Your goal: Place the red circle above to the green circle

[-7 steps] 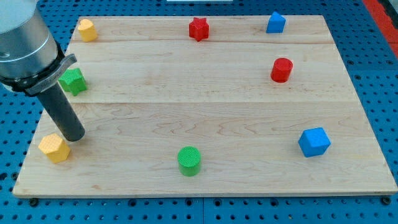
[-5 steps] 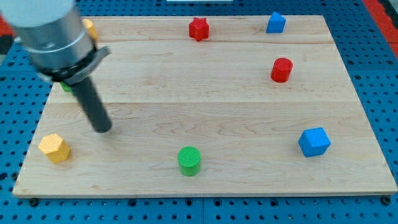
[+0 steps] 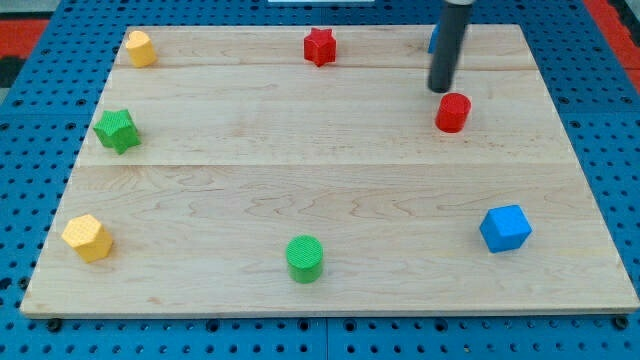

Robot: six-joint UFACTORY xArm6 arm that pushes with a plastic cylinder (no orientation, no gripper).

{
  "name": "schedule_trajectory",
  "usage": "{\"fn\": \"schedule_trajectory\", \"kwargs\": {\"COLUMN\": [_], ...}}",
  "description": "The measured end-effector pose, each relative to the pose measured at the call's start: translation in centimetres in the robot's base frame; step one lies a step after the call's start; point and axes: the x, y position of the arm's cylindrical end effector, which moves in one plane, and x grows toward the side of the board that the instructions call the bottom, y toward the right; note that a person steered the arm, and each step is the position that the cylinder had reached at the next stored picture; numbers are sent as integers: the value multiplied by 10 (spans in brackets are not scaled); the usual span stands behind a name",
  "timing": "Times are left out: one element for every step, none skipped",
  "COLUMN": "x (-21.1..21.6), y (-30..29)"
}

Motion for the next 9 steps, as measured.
{"fn": "schedule_trajectory", "kwargs": {"x": [38,78,103,104,148,173,180,149,136], "y": [2,-28,-31,-13,-55,-123,-160,-148,-156]}}
